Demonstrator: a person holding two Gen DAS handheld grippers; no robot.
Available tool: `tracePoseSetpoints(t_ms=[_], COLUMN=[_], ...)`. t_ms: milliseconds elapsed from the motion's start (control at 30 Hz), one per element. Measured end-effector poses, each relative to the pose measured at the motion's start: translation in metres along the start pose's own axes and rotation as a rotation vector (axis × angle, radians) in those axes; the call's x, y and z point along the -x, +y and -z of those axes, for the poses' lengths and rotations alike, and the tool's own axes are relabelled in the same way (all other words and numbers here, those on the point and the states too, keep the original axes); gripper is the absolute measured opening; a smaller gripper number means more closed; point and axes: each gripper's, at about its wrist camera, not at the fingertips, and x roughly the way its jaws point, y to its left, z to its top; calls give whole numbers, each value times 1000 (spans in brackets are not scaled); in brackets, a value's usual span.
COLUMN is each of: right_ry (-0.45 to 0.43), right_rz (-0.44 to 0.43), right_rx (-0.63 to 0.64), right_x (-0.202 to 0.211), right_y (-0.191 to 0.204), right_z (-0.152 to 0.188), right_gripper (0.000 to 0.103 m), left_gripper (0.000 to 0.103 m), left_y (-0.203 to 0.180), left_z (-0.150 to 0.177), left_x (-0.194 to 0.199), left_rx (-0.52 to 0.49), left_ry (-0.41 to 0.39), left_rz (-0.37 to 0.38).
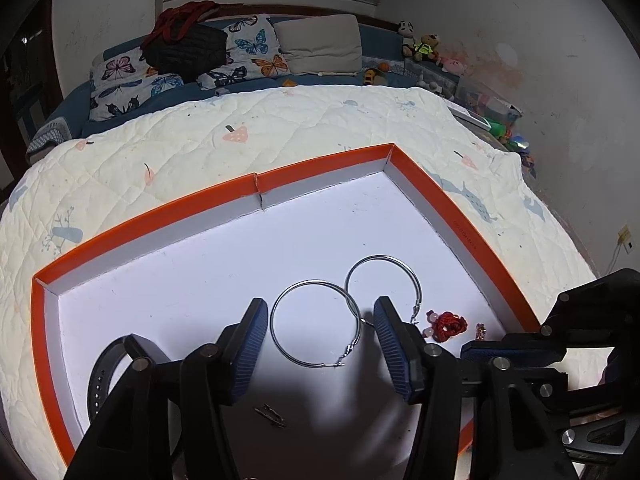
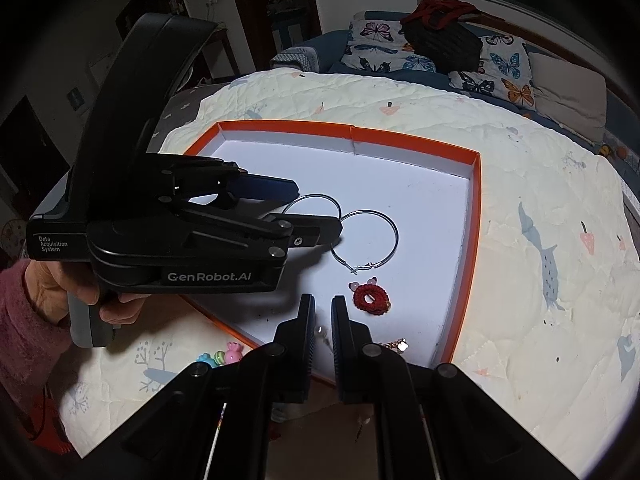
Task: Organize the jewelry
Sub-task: 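Carry the hoop earrings into the tray and open the left tool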
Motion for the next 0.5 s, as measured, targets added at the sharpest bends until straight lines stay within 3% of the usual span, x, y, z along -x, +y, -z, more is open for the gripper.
tracePoseSetpoints(t_ms=[300, 500], right_ry=[-32, -61], right_rz=[21, 47], right_rx=[-13, -22], right_x=[18, 37], right_y=[-3, -2], right_z=[2, 12], right_gripper=[12, 25], left_gripper=[59, 59], left_y=[-12, -26], left_z=[7, 25], left_x=[30, 68], left_rx=[-21, -44], left_ry=[-52, -98], left_rz=[-7, -5])
